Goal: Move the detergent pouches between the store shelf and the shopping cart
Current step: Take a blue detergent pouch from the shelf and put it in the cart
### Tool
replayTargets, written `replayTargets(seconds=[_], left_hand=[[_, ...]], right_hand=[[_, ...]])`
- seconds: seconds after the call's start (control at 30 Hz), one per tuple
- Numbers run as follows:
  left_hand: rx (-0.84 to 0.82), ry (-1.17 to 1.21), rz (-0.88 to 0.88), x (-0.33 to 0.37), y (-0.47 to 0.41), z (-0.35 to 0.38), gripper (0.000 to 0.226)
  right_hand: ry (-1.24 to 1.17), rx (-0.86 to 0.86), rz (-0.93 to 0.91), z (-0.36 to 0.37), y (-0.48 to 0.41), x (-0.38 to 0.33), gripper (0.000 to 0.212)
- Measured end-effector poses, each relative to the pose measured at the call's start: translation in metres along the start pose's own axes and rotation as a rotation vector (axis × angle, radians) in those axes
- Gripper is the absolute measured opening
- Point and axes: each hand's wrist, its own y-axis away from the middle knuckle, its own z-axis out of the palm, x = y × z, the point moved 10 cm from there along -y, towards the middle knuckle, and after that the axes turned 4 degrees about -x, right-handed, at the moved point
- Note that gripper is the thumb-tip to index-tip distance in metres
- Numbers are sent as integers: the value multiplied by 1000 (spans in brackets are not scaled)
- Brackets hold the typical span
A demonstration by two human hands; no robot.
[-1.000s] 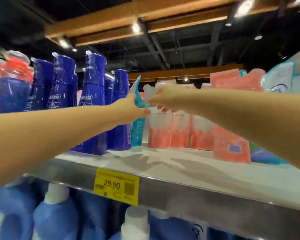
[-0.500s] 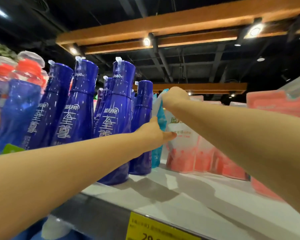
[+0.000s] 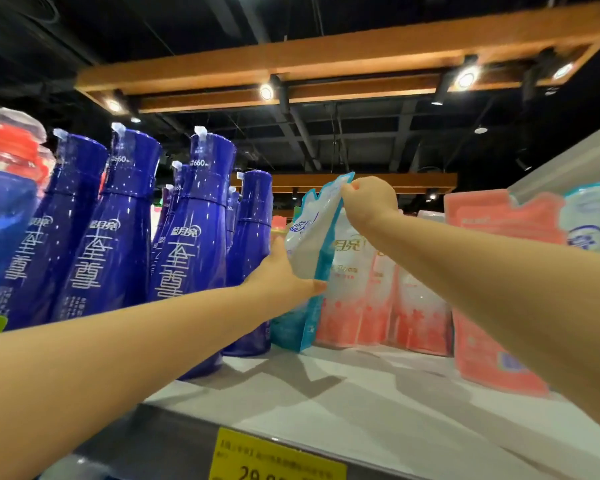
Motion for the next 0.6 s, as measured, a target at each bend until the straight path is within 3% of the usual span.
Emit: replayTargets(seconds=[0.23, 0.3, 0.37, 0.53, 0.6], left_hand=[[-27, 113, -64, 10, 4, 6, 83], [-89, 176, -78, 12, 4, 16, 118], [-181, 337, -96, 16, 8, 32, 124], [-344, 448, -105, 30, 21, 72, 39], [-337, 443, -91, 36, 25, 78, 24]], right_hand=[[-63, 45, -32, -51, 13, 4, 37], [-91, 68, -15, -68, 16, 10, 37], [-121, 102, 19, -86, 22, 25, 38], [-315, 140, 59, -115, 42, 76, 25], [-492, -41, 157, -95, 65, 97, 24]])
